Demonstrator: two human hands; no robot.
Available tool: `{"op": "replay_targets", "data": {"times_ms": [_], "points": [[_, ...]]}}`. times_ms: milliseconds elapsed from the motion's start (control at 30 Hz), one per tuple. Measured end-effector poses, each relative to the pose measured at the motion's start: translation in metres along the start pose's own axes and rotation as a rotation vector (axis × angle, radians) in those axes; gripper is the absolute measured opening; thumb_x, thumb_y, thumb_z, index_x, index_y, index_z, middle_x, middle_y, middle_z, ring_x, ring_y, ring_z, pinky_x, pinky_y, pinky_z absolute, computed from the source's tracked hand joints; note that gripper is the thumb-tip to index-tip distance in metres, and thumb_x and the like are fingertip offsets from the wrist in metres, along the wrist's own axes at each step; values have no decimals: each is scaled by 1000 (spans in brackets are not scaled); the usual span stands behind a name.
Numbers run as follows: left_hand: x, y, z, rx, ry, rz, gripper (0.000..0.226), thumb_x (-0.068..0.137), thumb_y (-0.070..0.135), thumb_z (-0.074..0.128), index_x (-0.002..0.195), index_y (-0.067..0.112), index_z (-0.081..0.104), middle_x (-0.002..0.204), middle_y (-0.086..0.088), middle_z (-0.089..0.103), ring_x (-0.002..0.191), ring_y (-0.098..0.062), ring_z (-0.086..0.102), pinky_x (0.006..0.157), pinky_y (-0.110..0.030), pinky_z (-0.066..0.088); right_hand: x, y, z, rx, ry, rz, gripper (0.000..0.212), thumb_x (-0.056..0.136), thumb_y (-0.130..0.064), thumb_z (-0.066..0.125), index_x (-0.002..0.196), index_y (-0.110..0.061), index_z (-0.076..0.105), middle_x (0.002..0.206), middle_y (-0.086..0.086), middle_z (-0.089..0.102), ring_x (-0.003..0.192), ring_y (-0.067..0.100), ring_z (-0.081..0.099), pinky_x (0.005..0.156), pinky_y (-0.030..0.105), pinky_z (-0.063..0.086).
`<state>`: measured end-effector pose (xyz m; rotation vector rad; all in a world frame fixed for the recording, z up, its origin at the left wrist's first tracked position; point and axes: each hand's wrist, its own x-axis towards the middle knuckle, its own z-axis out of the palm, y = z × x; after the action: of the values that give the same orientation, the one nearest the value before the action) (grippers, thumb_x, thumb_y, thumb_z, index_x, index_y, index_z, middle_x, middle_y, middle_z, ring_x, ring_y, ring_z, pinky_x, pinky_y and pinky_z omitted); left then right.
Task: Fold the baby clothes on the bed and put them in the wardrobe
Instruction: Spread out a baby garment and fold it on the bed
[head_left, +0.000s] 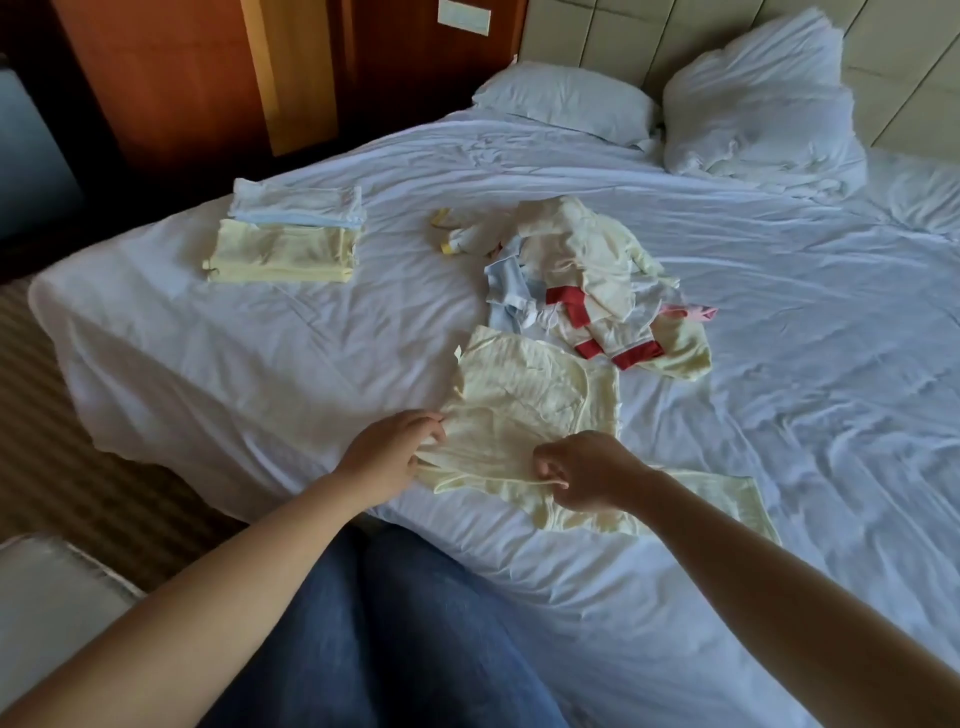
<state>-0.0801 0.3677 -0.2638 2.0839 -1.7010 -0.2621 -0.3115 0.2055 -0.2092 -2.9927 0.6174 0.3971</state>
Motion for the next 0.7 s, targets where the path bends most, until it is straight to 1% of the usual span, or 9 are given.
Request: {"op": "replay_targets", "data": {"times_ms": [100, 167, 267, 333, 400, 467, 533, 633, 700], "points": [[2, 0, -4, 17, -70, -17, 37, 86, 3, 54, 114, 28, 59, 148, 20, 40, 134, -6, 40, 99, -21, 37, -5, 2, -2, 98, -10, 64, 18, 82, -41, 60, 99, -34, 62, 85, -17, 61, 82, 7, 58, 71, 24, 38], [5, 5, -7, 3, -73, -47, 29, 89, 11, 52, 113, 26, 59, 146, 18, 43, 133, -7, 42, 100, -25, 39, -4, 4, -2, 180, 95, 138, 16, 87, -44, 56, 92, -31, 63, 83, -16, 60, 80, 6, 57, 68, 25, 40], [14, 15, -6, 0, 41, -7, 22, 93, 20, 53, 114, 21, 62, 135, 10, 52, 124, -10, 50, 92, -26, 42, 5, 10, 7, 228, 335, 244, 14, 91, -32, 53, 99, -27, 64, 100, -11, 64, 102, 11, 56, 78, 30, 46], [20, 21, -1, 9, 78, 42, 25, 96, 24, 54, 119, 20, 62, 135, 10, 53, 124, -10, 50, 91, -25, 42, 11, 11, 14, 268, 348, 344, 18, 93, -25, 51, 109, -24, 61, 113, -7, 63, 114, 15, 52, 88, 35, 45], [26, 29, 5, 22, 47, 87, 32, 98, 24, 52, 129, 20, 58, 140, 8, 49, 129, -11, 47, 94, -25, 43, 16, 10, 23, 302, 330, 416, 19, 92, -20, 50, 110, -22, 57, 115, -5, 63, 114, 18, 52, 90, 36, 43], [31, 34, 15, 79, -35, 129, 44, 101, 28, 48, 144, 21, 45, 154, 5, 35, 144, -14, 30, 106, -29, 36, 18, 8, 28, 312, 366, 452, 15, 90, -16, 49, 104, -21, 55, 110, -4, 64, 107, 19, 54, 88, 34, 41], [34, 34, 24, 186, -161, 109, 58, 102, 43, 34, 155, 22, 20, 164, 2, 8, 151, -16, 3, 120, -31, 14, 19, 8, 32, 310, 428, 484, 11, 92, -15, 45, 97, -19, 54, 100, -3, 65, 100, 20, 55, 86, 34, 40], [32, 27, 34, 306, -280, 29, 80, 80, 74, -15, 148, 32, -20, 158, 1, -27, 145, -17, -27, 120, -34, -11, 19, 9, 39, 275, 494, 525, 16, 97, -18, 39, 97, -17, 55, 98, -1, 64, 97, 22, 55, 87, 36, 39], [31, 24, 35, 337, -316, 7, 85, 71, 78, -25, 145, 34, -27, 154, 0, -36, 142, -18, -33, 119, -37, -14, 18, 8, 46, 252, 482, 541, 18, 98, -20, 38, 102, -18, 55, 106, -1, 60, 103, 22, 52, 90, 36, 36]]}}
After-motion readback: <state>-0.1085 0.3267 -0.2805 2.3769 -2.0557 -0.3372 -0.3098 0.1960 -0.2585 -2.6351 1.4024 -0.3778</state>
